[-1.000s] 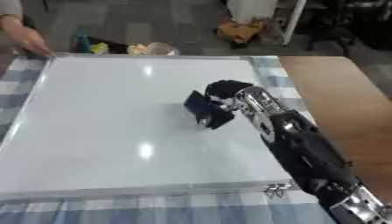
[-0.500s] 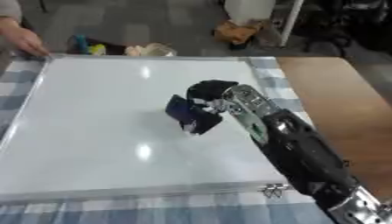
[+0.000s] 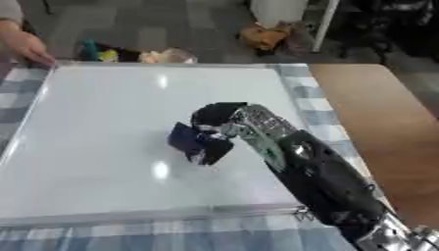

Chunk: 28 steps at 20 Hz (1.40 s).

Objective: Wipe the whiteboard clean with a brush.

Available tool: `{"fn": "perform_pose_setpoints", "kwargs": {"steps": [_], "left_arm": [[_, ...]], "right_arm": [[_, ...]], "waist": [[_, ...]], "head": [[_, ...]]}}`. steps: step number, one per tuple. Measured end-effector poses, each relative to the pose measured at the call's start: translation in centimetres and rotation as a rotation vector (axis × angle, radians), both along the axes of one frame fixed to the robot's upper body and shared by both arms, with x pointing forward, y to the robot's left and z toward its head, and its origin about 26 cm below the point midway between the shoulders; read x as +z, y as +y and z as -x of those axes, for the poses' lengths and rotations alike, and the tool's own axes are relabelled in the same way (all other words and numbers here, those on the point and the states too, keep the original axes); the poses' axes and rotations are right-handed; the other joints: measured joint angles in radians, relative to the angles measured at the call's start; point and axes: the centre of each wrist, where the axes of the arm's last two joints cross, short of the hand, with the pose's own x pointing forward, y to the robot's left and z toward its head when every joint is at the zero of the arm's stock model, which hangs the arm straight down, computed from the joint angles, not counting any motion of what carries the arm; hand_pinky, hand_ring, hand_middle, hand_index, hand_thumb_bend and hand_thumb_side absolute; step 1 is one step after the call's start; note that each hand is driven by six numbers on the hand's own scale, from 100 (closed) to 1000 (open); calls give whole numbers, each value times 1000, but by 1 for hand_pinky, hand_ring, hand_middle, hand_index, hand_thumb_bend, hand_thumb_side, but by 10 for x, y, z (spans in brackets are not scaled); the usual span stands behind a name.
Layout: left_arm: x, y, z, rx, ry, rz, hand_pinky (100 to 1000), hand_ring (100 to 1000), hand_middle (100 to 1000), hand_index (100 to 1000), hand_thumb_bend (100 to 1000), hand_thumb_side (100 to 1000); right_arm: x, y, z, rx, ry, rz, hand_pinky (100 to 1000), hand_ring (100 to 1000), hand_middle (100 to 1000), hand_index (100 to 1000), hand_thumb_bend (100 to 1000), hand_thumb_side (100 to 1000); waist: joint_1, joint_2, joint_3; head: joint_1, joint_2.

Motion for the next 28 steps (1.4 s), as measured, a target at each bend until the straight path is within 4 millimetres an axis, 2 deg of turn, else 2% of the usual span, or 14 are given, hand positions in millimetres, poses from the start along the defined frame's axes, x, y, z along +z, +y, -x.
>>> {"fn": "perform_pose_setpoints", "kwargs": {"steps": [8, 13, 19, 21, 23, 28], "left_arm": [[0, 0, 0, -1, 1, 0, 560, 557, 606, 726, 669, 981], [0, 0, 0, -2, 2, 0, 560, 557, 606, 726, 668, 982], [0, 0, 0, -2, 2, 0, 560, 557, 606, 726, 667, 982], [0, 0, 0, -2, 2, 0, 560, 557, 606, 726, 667, 982], [0, 0, 0, -2, 2, 0, 560, 557, 606, 726, 668, 982], [0, 0, 0, -2, 2, 0, 560, 557, 606, 726, 667, 981]], "right_arm": [[-11, 5, -2, 15, 7, 20, 652, 630, 572, 471, 100, 714], [-13, 9, -3, 28, -3, 19, 655, 635, 582, 513, 156, 771], [-14, 11, -4, 43, -8, 30, 684, 666, 620, 554, 297, 821], [-14, 12, -4, 47, -6, 41, 703, 694, 669, 585, 413, 831], [-13, 12, -4, 49, 2, 52, 721, 718, 715, 587, 473, 824], [-9, 11, -3, 45, 17, 69, 738, 750, 756, 569, 518, 816]], "waist": [[1, 7, 2], [3, 12, 7], [3, 14, 8], [3, 13, 7], [2, 12, 7], [0, 11, 0]], "head": [[0, 0], [0, 0], [0, 0], [0, 0], [0, 0], [0, 1]]}}
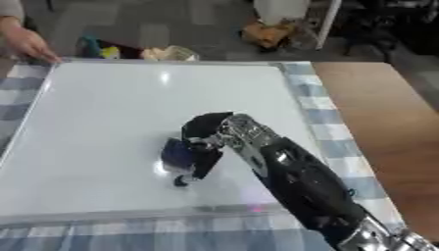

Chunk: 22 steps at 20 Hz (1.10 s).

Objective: Wipe the whiteboard clean with a brush.

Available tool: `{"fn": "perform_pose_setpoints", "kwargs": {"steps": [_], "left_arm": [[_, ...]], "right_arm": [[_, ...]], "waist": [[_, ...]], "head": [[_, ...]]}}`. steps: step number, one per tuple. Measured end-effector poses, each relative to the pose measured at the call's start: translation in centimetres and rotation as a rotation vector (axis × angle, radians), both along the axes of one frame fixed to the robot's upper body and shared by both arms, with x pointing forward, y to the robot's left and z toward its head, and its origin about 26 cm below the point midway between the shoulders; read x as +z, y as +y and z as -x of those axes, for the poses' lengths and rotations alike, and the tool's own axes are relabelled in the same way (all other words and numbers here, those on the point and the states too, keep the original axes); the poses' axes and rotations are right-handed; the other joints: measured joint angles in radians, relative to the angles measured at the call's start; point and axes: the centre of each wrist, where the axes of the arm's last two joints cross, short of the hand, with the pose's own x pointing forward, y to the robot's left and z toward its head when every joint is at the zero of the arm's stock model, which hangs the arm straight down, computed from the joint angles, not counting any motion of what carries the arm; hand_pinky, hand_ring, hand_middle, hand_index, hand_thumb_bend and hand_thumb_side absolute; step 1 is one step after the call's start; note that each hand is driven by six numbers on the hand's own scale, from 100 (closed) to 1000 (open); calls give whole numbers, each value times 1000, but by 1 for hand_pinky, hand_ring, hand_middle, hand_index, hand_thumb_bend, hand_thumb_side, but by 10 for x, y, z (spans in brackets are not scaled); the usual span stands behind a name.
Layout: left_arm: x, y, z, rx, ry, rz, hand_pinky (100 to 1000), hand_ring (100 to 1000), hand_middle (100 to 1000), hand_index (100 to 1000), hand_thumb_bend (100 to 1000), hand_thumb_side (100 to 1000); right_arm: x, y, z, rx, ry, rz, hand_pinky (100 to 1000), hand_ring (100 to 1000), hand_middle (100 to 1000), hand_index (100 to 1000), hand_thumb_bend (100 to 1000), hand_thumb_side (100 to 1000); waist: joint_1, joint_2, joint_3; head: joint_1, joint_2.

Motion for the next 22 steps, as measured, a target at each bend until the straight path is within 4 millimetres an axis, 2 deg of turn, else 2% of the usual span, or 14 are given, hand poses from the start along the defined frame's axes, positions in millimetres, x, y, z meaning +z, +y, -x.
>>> {"fn": "perform_pose_setpoints", "kwargs": {"steps": [3, 9, 16, 22], "left_arm": [[0, 0, 0, 0, 1, 0, 560, 557, 606, 726, 666, 982], [-1, 1, 1, 2, 4, 0, 560, 556, 605, 726, 666, 981], [-2, 1, 1, 2, 4, 0, 560, 556, 605, 727, 665, 982], [-2, 1, 1, 2, 5, 0, 560, 556, 606, 727, 664, 982]], "right_arm": [[6, -5, 2, -12, 4, -9, 743, 759, 762, 565, 527, 816], [30, -14, 10, -22, -23, -50, 747, 771, 771, 562, 530, 818], [60, -18, 24, -6, -65, -104, 735, 763, 757, 527, 515, 813], [75, -29, 39, -4, -89, -199, 705, 750, 741, 496, 494, 809]], "waist": [[0, -1, -4], [-1, -5, -12], [-1, -5, -12], [-1, -5, -13]], "head": [[0, 0], [4, 1], [8, 1], [14, 1]]}}
